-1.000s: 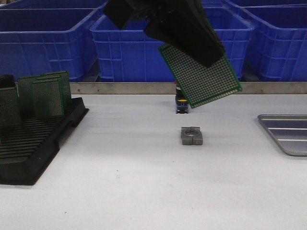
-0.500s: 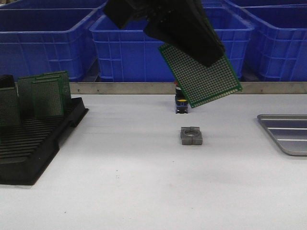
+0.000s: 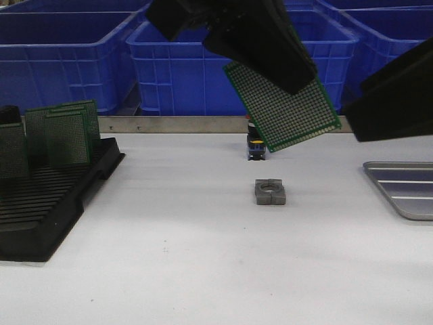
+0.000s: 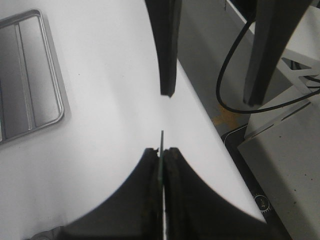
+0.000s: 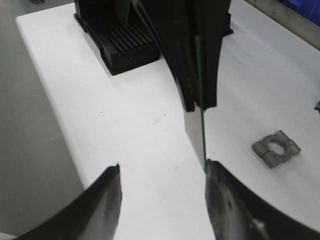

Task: Place circuit board on tray
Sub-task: 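Grasp the board's edge with the right gripper and open the left gripper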

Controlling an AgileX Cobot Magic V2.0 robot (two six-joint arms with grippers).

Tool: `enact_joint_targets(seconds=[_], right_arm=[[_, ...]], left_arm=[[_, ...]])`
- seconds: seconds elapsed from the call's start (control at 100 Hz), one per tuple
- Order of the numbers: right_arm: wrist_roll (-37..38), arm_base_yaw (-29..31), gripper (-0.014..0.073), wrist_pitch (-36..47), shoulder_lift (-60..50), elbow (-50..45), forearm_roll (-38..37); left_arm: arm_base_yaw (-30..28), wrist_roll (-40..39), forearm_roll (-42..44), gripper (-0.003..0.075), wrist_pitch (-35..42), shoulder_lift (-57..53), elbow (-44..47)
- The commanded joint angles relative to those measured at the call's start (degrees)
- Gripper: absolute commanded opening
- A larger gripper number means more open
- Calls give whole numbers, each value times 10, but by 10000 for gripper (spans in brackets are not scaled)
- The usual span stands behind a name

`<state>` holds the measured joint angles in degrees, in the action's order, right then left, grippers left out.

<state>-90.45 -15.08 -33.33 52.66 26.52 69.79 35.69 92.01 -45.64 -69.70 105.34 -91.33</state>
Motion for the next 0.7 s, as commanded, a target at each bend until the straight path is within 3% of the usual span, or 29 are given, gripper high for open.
enact_joint_targets(seconds=[0.0,0.31,0.49,0.58,0.69], right_arm=[[-66,-6,407,14,23,20,70],[-163,-9,407,28,109,21,179],[-179,-9,400,1,133,38,194],[-179,-9,332,0,137,49,194],[-179,-9,178,-2,138,51,195]], left_arm=[[4,-5,-39,-20,-36,-31,-16],[4,-5,-39,-20,-36,-31,-16],[4,-5,-39,-20,-36,-31,-16],[4,-5,-39,-20,-36,-31,-16],[4,-5,-39,-20,-36,-31,-16]])
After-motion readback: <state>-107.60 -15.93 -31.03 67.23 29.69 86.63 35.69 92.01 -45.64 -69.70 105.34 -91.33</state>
